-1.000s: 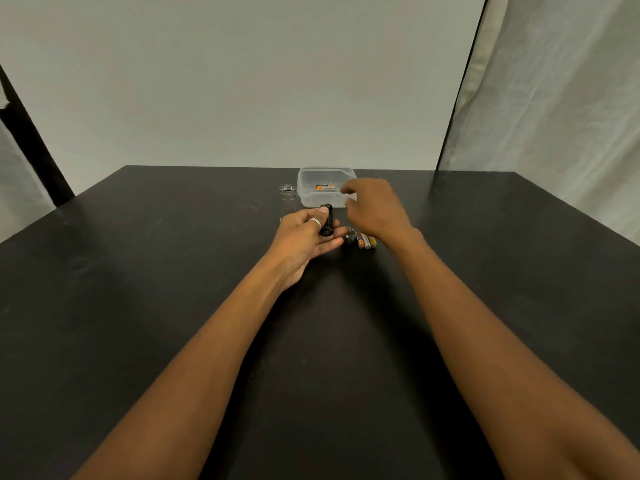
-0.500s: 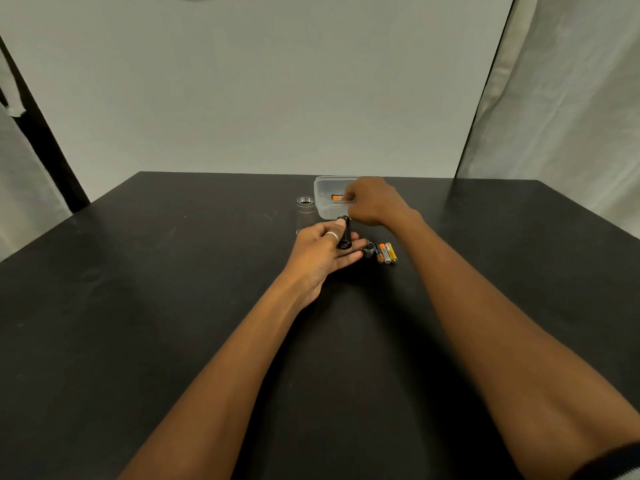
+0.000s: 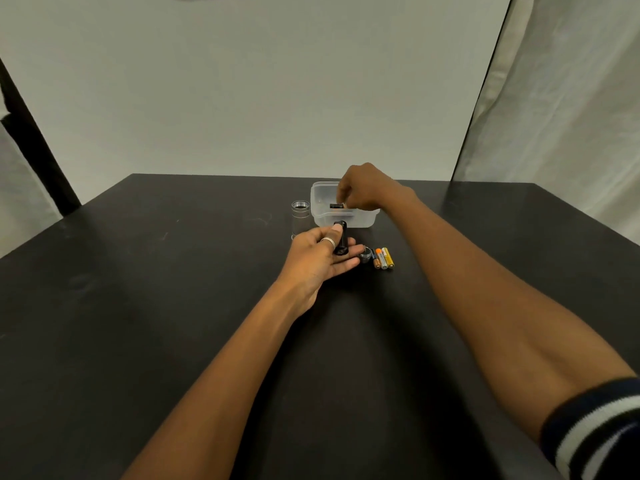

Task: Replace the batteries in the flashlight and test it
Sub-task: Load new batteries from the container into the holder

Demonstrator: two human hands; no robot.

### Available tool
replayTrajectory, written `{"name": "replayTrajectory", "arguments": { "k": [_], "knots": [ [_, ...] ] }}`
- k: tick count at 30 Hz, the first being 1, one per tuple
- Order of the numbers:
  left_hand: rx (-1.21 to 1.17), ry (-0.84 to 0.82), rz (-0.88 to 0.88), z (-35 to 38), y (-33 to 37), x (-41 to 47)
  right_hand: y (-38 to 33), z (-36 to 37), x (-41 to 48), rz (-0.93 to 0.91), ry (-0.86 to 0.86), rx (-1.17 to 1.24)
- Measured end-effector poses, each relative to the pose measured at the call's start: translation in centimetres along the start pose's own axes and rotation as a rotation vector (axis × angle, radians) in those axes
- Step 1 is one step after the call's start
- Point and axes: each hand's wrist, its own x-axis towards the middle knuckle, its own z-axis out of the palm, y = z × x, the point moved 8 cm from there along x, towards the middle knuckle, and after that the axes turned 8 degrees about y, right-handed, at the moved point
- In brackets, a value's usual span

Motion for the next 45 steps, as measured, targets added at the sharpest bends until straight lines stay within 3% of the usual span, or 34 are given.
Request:
{"name": "replayTrajectory", "arguments": {
  "k": [17,28,31,35,38,41,45],
  "knots": [
    [-0.026,-0.012,-0.018,-0.1,-0.2,0.2,0.2,2.2,2.1,-0.009,-0.171,-0.03],
    [0.003,-0.035,-0.018,0.1,0.0,0.0,-1.2,-4.0,-1.3,-0.017,0.12,0.172],
    [0.019,-0.037,-0.009,0.2,0.1,-0.2,-1.6,-5.9,-4.6,0.015,0.19,0.342],
    [0.026,-0.039,-0.002,0.2,0.3,-0.4,-1.4,-6.3,-9.2,0.135,0.269,0.741],
    [0.016,-0.032,-0.003,0.1,0.2,-0.3,-1.4,-5.9,-11.7,0.171,0.314,0.877],
    [0.0,-0.028,0.005,0.1,0.2,-0.3,-1.4,-5.6,-13.1,0.16,0.398,0.813],
    [0.007,-0.018,0.021,0.0,0.1,-0.1,-2.5,-5.6,-14.1,0.059,0.512,0.546]
  ]
}}
